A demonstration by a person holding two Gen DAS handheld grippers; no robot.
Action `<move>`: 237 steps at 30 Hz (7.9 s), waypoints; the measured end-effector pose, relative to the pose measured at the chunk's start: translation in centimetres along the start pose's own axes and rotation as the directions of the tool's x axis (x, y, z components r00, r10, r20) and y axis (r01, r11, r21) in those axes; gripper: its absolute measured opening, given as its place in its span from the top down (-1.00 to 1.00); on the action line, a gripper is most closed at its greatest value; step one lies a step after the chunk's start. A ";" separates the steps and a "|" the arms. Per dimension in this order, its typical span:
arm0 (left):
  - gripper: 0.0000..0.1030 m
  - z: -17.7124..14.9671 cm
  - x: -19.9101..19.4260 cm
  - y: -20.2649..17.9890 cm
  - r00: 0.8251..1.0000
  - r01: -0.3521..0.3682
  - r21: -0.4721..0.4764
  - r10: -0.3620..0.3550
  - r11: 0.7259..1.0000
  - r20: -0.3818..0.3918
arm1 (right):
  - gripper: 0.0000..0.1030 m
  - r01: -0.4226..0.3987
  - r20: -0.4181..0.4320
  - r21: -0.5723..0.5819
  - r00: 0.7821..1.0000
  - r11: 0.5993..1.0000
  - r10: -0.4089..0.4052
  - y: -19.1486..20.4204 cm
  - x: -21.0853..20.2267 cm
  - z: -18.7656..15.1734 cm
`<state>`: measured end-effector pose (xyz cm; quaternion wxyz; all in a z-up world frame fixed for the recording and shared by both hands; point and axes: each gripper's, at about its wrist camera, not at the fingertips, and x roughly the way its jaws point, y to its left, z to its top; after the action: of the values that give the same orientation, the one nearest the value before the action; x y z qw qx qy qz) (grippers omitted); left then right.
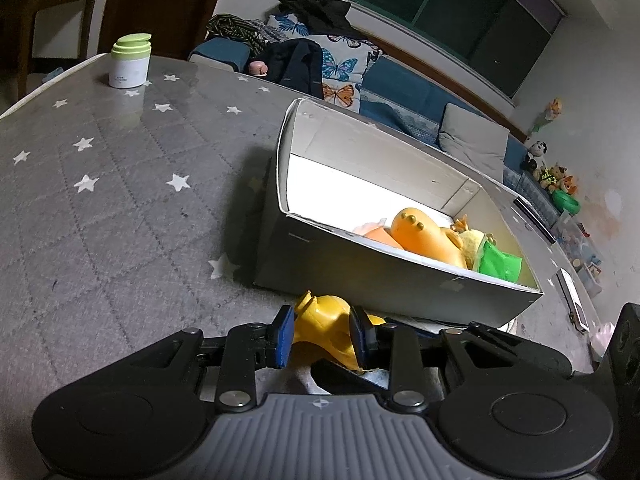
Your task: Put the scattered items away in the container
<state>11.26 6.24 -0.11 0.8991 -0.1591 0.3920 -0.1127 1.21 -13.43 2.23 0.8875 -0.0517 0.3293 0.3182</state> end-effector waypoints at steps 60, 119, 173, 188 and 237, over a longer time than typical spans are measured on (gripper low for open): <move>0.37 4.9 -1.7 -5.0 0.993 0.079 0.037 -0.082 0.996 0.087 | 0.33 0.053 0.172 0.015 0.984 0.998 -0.055 -0.8 -5.0 3.4; 0.36 2.9 -0.2 -6.7 0.995 -0.027 0.162 0.010 0.986 0.104 | -0.66 0.108 0.170 0.149 0.976 0.983 -0.133 -4.7 -6.1 2.1; 0.36 -3.3 -2.3 -7.6 0.976 -0.202 0.220 0.177 0.954 0.128 | -1.00 0.256 0.067 0.248 0.958 0.934 -0.280 -4.3 -8.6 -2.3; 0.35 -3.3 -0.7 -6.7 0.971 -0.237 0.182 0.235 0.954 0.037 | -1.00 0.265 0.025 0.253 0.960 0.930 -0.280 -5.0 -7.5 -2.8; 0.39 -3.2 1.2 -7.2 0.965 -0.249 0.220 0.260 0.943 -0.023 | -1.00 0.275 0.014 0.280 0.957 0.920 -0.290 -6.1 -7.3 -2.7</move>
<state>9.12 -1.46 -0.30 0.9076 -0.0058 0.4176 -0.0416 -0.86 -22.93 3.97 0.9314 0.0336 0.3347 0.1392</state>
